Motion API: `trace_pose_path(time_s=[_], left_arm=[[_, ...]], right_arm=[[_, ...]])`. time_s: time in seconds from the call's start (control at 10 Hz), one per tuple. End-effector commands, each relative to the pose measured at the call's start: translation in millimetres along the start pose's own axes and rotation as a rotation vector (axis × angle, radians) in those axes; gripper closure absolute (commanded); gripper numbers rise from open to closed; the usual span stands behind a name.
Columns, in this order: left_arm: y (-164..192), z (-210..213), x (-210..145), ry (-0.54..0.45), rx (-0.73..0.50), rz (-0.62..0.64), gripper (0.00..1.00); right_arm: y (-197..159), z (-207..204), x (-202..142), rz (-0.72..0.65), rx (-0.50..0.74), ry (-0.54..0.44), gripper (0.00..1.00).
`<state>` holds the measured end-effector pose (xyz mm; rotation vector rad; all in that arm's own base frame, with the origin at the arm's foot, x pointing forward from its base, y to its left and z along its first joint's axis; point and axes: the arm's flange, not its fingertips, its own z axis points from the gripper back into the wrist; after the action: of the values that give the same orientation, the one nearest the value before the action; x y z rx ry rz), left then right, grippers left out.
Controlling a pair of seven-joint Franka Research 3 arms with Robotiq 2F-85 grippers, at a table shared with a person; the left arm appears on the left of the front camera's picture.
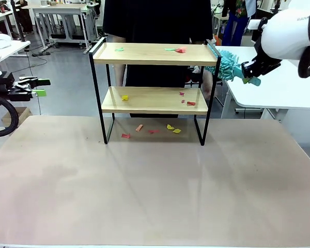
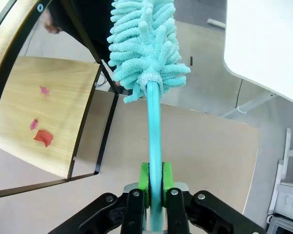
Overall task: Clean the shelf.
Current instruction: Pick up the Duster handed by the human, then clean the specific section of the Shelf indicated by the human with the Duster.
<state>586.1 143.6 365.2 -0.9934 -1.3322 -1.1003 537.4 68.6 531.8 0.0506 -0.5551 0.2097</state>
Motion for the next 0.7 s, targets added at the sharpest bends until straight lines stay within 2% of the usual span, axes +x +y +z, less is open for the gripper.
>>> trace_pose_path(time_s=[0.0, 0.6], left_arm=[[-1.2, 0.0, 2.0, 0.008, -0.005, -0.013, 0.0], [-1.2, 0.0, 2.0, 0.008, -0.005, -0.013, 0.0]], right_arm=[[-0.2, 2.4, 0.9, 0.008, 0.003, -0.005, 1.0], [-0.2, 2.4, 0.9, 0.008, 0.003, -0.005, 1.0]])
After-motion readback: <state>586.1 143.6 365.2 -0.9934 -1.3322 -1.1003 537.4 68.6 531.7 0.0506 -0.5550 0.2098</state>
